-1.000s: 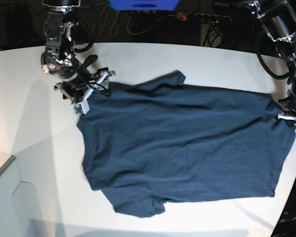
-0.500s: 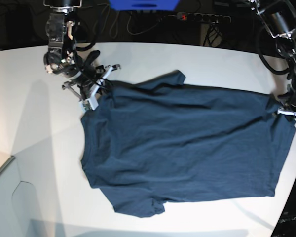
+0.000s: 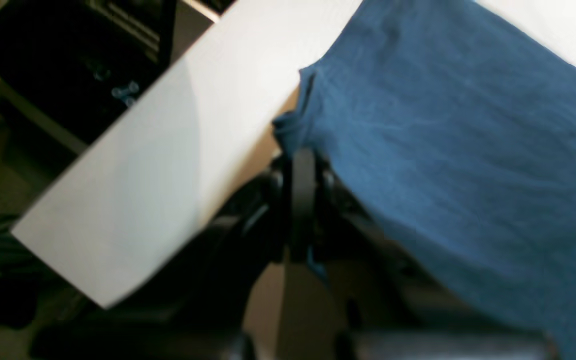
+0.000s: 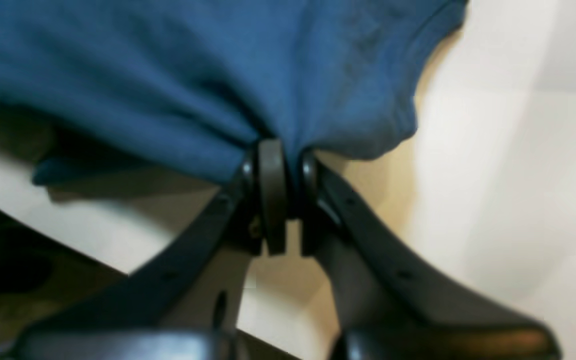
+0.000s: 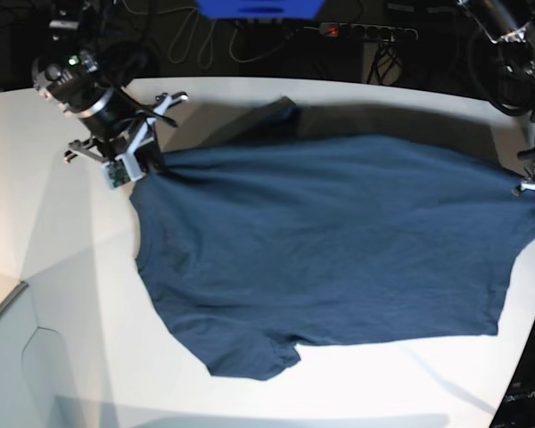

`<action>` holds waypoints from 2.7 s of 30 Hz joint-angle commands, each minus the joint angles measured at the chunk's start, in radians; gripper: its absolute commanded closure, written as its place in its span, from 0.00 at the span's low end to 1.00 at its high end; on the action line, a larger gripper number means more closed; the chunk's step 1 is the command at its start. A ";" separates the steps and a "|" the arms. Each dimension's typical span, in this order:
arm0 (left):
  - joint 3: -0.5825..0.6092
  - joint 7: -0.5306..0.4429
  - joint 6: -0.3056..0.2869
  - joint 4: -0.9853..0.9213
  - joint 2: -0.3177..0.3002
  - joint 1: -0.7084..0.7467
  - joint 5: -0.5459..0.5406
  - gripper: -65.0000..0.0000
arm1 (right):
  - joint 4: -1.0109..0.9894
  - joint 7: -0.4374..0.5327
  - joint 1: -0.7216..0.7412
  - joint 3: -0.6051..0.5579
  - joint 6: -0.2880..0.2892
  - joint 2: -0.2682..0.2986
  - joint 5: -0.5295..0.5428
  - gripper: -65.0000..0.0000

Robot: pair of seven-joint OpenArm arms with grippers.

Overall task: Layout the t-shirt on the table in an organized manner, then fold the t-shirt properly
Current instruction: 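Regrasp the shirt corner with the right gripper near the sleeve, then drag the shirt corner with the right gripper away from the hem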

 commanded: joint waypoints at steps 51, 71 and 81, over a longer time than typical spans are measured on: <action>-0.008 -0.036 0.002 -0.285 -0.071 -0.358 -0.005 0.99 | -0.549 -0.034 0.369 -0.084 0.020 -0.110 0.014 0.41; -0.008 -0.039 0.002 -0.285 -0.050 -0.336 -0.005 0.99 | -0.706 -0.029 0.488 -0.223 0.020 -0.110 0.015 0.41; -0.008 -0.039 0.002 -0.285 -0.053 -0.324 -0.005 1.00 | -0.706 -0.040 0.474 -0.223 0.020 -0.110 0.012 1.00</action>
